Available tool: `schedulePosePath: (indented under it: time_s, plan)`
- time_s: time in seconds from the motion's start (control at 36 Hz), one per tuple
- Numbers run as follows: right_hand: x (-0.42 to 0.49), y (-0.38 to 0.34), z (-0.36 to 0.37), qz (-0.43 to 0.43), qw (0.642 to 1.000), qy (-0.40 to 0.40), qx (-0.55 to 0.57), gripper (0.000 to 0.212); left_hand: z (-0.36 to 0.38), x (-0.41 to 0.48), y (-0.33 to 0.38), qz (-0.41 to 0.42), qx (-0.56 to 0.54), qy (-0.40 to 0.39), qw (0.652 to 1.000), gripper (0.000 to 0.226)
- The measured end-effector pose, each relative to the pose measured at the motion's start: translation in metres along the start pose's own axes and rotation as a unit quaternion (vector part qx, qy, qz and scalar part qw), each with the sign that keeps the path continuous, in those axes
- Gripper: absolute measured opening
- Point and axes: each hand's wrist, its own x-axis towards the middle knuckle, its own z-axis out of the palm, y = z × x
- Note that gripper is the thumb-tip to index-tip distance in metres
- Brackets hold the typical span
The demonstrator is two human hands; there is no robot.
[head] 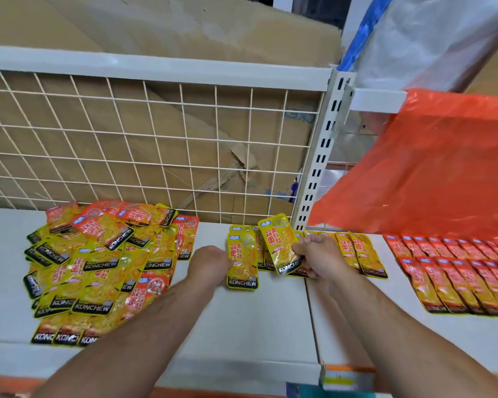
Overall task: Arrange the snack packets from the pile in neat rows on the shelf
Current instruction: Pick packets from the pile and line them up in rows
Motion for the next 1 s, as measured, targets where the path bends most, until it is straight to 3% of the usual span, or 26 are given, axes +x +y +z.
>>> schedulePosePath:
  time_s: [0.19, 0.33, 0.75, 1.0]
  plan:
    - [0.000, 0.016, -0.006, 0.004, 1.000, -0.005, 0.000, 0.029, 0.004, 0.002, -0.004, 0.038, 0.168, 0.061, 0.983, 0.017]
    - [-0.002, 0.022, -0.006, 0.006, 1.000, -0.017, 0.006, 0.017, 0.010, 0.002, -0.006, 0.047, 0.173, 0.072, 0.981, 0.014]
    - [-0.022, 0.025, 0.024, 0.059, 0.997, -0.041, -0.007, 0.018, 0.007, 0.013, -0.014, 0.092, 0.226, 0.069, 0.967, 0.021]
    - [-0.027, 0.018, 0.041, 0.044, 0.992, -0.038, -0.110, 0.023, 0.005, 0.018, -0.018, 0.107, 0.235, 0.056, 0.965, 0.018]
